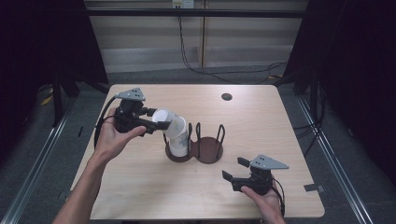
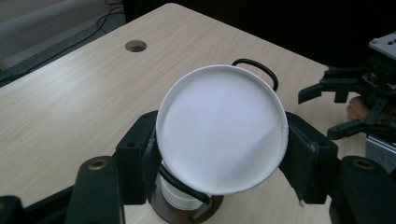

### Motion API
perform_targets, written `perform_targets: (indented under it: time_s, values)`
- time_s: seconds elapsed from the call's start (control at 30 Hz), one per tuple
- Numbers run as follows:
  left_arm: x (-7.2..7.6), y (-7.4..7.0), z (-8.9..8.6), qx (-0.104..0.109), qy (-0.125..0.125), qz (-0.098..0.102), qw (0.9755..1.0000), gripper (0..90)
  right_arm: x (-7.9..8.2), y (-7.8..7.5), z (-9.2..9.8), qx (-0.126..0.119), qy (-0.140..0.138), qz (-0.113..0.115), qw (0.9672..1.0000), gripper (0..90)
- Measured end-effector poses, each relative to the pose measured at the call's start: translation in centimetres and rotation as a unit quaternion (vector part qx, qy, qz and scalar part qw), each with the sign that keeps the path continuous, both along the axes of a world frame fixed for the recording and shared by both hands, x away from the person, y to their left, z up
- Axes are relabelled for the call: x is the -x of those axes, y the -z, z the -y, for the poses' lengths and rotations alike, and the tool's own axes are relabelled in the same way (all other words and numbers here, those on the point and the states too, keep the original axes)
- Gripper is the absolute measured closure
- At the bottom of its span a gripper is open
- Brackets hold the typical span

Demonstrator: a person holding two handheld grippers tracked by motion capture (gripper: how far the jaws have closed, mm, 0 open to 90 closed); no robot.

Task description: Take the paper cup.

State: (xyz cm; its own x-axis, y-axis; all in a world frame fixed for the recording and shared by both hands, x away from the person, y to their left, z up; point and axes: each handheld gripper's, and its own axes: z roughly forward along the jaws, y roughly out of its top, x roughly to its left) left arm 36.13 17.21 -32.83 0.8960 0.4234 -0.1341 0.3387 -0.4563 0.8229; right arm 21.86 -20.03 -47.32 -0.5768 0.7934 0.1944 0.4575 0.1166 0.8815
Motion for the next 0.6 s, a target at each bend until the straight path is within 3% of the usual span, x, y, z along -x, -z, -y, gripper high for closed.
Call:
perform_targets:
  time_s: [0.27, 0.5, 0.53, 0.6]
  values:
    - [1.5, 0.6, -0.3, -0.008, 0.006, 0.013, 0.9999, 36.3, 0.1, 0.0, 0.0, 0.0, -0.001, 0.001, 1.0, 17.2]
    - [2.1, 1.3, -1.2, 0.016, 0.007, 0.001, 0.9998, 36.3, -0.1, 0.0, -0.1, -0.005, -0.007, 0.0, 1.0, 15.7]
    - [2.4, 1.4, -1.2, 0.013, 0.009, 0.012, 0.9998, 36.3, 0.0, 0.0, 0.0, -0.006, -0.011, 0.0, 0.9999, 15.3]
    - [2.9, 1.6, -1.1, 0.022, 0.025, 0.012, 0.9994, 36.3, 0.0, 0.0, -0.1, -0.006, -0.012, 0.002, 0.9999, 15.0]
